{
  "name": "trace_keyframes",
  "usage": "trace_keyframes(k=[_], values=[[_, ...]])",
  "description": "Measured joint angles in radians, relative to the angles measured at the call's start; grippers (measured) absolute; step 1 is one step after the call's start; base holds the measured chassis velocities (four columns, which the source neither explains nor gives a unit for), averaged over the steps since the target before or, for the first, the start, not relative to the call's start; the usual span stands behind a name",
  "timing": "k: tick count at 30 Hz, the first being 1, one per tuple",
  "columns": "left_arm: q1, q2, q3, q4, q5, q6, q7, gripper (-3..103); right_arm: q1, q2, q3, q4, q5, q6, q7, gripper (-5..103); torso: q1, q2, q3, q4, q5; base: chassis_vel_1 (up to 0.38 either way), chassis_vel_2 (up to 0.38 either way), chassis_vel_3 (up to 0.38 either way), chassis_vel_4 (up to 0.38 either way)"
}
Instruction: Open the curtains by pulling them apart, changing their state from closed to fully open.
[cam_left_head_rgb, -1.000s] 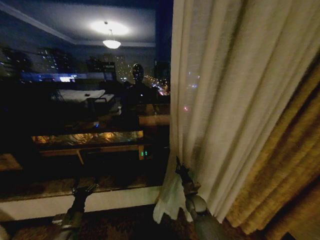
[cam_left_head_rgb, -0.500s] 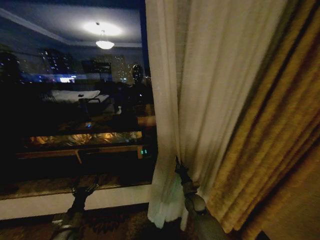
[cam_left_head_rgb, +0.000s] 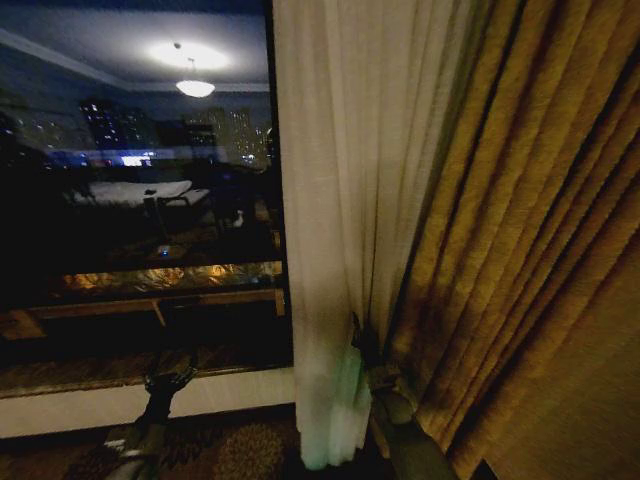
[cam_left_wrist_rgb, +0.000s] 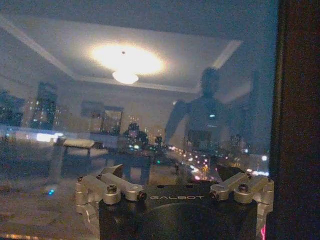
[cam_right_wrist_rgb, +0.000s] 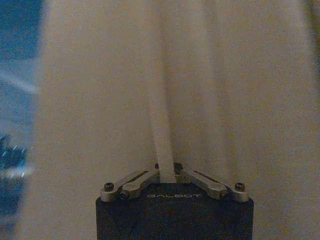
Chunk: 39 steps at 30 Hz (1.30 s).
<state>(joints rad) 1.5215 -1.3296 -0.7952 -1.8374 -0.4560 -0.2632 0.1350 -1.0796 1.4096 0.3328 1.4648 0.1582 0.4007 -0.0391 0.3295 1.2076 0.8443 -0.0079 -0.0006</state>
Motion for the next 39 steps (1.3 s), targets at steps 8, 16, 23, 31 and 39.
trace_keyframes(k=[8,16,23,31,39], values=[[0.0,0.0,-0.001,0.0,0.0,0.0,-0.001,100,0.004,0.009,-0.014,-0.019,-0.041,-0.02,0.013,0,0.0,0.0,0.0,0.0,0.0003,0.016,0.013,-0.01,-0.011],[0.0,0.0,0.0,0.0,0.0,0.0,-0.001,100,0.03,-0.024,0.037,-0.063,-0.036,-0.078,0.142,0,0.0,0.0,0.0,0.0,0.0006,0.0,0.0,0.0,0.0],[0.0,0.0,0.0,0.0,0.0,0.0,-0.001,100,0.047,-0.068,0.093,-0.06,-0.018,-0.155,0.274,0,0.0,0.0,0.0,0.0001,0.0004,0.0,0.0,0.0,0.0],[0.0,0.0,0.0,0.0,0.0,0.0,-0.001,100,0.039,-0.101,0.162,-0.055,-0.036,-0.215,0.412,0,0.0,0.0,0.0,0.0,0.0006,0.0,0.0,0.0,0.0],[0.0,0.0,0.0,0.0,0.0,0.0,-0.001,100,0.021,-0.122,0.186,-0.037,-0.059,-0.251,0.477,0,0.0,0.0,0.0,-0.0002,0.0006,0.0,0.0,0.0,0.0]])
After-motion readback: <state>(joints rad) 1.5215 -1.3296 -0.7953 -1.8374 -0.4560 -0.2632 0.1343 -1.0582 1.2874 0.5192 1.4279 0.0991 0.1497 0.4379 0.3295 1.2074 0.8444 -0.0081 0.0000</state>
